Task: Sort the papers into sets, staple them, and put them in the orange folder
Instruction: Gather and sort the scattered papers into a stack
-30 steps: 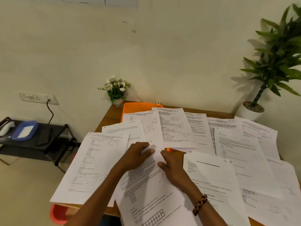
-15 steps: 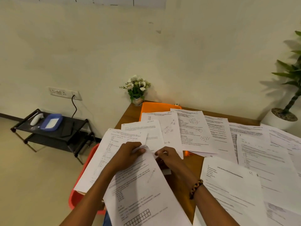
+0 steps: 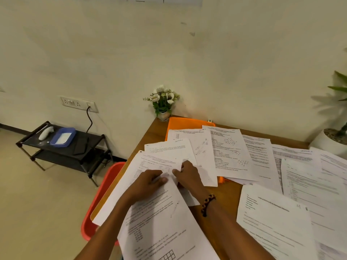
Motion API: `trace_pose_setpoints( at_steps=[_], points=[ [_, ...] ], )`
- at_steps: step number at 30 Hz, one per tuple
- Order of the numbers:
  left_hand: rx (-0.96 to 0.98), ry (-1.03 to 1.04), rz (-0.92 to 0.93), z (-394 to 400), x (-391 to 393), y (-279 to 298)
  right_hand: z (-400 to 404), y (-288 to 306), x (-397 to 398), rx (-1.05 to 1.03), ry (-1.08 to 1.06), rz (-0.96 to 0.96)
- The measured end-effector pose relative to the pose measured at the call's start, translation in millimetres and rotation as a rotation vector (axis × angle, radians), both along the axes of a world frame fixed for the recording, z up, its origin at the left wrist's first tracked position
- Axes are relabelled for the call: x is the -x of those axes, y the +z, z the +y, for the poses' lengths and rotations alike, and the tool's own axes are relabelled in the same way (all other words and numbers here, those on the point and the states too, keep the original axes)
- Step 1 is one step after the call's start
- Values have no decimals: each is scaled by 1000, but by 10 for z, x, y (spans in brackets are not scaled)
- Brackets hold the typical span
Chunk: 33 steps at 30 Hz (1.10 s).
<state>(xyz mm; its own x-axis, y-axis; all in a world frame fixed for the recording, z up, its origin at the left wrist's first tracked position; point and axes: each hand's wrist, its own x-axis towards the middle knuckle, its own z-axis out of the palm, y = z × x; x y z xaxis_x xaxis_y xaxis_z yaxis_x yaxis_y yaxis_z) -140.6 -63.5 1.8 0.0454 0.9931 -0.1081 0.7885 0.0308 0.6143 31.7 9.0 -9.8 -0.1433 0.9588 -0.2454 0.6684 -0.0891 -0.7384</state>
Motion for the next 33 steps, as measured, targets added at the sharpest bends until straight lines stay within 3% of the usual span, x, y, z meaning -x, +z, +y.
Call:
trace_pose_setpoints(
  at_steps=[5, 11, 13, 19, 24, 33],
  points=[
    [-25, -43, -1, 45, 46, 6, 28, -99, -22, -48, -110, 16],
    [-123, -51, -20, 156, 70, 185, 83, -119, -188, 14, -101, 258],
    [-153, -56, -48, 204, 73, 230, 79, -95, -201, -53, -81, 235],
    [-244, -133, -86, 373, 25, 337, 129, 60, -302, -382, 70, -99],
    [-326, -109, 42, 531, -65, 340, 216, 233, -392, -322, 258, -200],
    [-246, -58, -47, 615, -109, 221, 149, 224, -346, -281, 318, -5]
  ],
)
